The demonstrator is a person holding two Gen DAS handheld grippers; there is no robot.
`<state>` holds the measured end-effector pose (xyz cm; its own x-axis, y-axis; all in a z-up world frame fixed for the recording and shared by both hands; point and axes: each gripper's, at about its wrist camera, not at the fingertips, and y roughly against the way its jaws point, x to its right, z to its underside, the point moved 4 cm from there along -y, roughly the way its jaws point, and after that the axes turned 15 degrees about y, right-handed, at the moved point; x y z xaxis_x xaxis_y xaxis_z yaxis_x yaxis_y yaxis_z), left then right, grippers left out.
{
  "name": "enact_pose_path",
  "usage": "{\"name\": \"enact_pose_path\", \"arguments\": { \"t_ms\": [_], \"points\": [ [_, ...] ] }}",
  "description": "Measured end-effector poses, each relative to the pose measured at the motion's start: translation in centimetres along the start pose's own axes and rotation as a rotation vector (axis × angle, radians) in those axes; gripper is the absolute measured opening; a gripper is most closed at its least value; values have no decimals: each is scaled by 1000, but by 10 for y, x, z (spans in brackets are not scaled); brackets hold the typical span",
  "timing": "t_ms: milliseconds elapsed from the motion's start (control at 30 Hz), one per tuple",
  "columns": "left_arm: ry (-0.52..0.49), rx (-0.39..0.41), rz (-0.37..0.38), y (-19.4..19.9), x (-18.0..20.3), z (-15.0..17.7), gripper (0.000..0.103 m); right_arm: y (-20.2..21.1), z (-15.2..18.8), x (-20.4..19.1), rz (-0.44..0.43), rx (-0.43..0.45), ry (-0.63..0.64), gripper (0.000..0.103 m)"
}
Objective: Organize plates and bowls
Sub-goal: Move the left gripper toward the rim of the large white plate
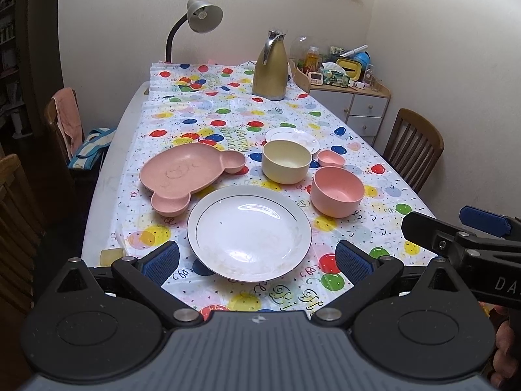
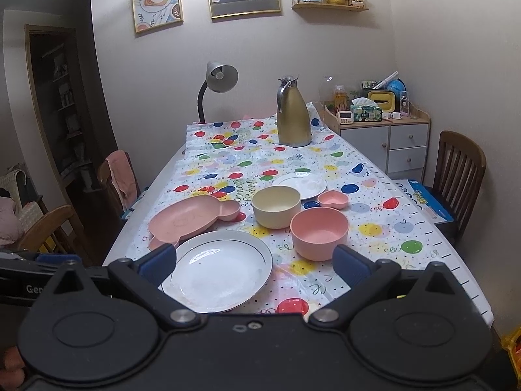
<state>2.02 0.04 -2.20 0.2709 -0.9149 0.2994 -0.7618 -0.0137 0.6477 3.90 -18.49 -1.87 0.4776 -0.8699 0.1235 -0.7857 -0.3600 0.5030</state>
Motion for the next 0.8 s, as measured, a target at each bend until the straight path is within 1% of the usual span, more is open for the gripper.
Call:
{"name": "enact_pose_path", "arguments": {
  "t_ms": [133,267,800],
  "points": [
    [2,5,-2,4,2,-6,103,1,-3,0,1,1,5,102],
    [4,3,-8,7,4,-9,103,2,-11,3,-8,-22,-11,102],
    [0,26,-7,20,10,-16,103,12,-26,3,0,-6,4,101]
  ]
}}
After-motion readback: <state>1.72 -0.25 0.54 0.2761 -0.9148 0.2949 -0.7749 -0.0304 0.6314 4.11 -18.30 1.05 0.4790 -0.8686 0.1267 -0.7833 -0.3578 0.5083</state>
